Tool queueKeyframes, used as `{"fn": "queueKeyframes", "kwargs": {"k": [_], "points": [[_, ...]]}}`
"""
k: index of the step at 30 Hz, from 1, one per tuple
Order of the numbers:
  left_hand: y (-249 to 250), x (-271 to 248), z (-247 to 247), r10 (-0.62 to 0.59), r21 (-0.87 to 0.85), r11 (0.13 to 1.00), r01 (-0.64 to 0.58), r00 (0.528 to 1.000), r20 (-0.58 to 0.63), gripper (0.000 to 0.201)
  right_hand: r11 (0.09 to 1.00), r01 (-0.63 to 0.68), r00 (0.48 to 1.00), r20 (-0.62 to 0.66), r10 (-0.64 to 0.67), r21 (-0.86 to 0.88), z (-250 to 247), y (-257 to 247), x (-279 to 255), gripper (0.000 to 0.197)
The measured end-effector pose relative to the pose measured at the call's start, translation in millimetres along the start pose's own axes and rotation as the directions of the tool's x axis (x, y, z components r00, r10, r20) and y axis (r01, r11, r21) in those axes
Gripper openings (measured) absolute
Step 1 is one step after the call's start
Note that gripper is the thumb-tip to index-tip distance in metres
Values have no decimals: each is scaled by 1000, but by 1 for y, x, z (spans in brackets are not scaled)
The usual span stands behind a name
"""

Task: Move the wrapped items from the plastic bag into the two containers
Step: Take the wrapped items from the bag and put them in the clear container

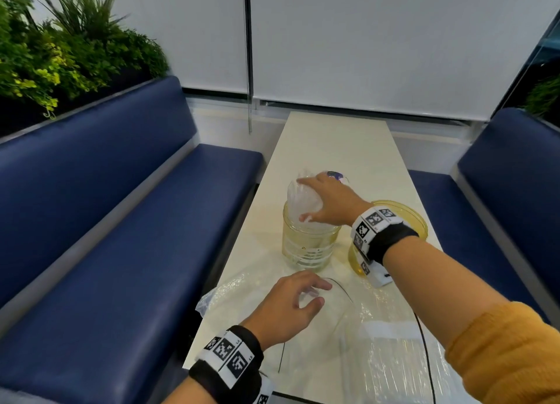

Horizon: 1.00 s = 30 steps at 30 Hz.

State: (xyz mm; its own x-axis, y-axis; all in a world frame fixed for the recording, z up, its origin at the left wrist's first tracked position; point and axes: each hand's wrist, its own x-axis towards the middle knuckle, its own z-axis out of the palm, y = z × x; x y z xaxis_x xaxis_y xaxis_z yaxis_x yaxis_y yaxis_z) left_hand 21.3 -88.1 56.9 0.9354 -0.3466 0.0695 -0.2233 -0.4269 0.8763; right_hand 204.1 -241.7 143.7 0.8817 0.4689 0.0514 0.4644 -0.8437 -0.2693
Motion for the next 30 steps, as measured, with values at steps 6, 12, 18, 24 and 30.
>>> {"fn": "queueKeyframes", "kwargs": {"k": [6,12,18,24,30], "points": [[-6,2,-1,-6,-14,1000,6,1000,-2,23,997,61,980,-192,-52,41,-22,-10,7,46],[-5,6,0,0,1,1000,0,1000,9,25,990,64,997,-33,-69,-123,7,-28,21,53],[-9,8,-2,8,-28,1000,-8,1000,-6,25,979,89,959,-248,-134,-183,3,-44,28,46],[-8,6,3,-1,-23,1000,1,1000,10,26,970,39,977,-195,-87,-239,5,-41,14,46],[-5,4,2,2,18,1000,-2,1000,19,26,987,-128,982,-152,112,-97,3,-6,1,55]]}}
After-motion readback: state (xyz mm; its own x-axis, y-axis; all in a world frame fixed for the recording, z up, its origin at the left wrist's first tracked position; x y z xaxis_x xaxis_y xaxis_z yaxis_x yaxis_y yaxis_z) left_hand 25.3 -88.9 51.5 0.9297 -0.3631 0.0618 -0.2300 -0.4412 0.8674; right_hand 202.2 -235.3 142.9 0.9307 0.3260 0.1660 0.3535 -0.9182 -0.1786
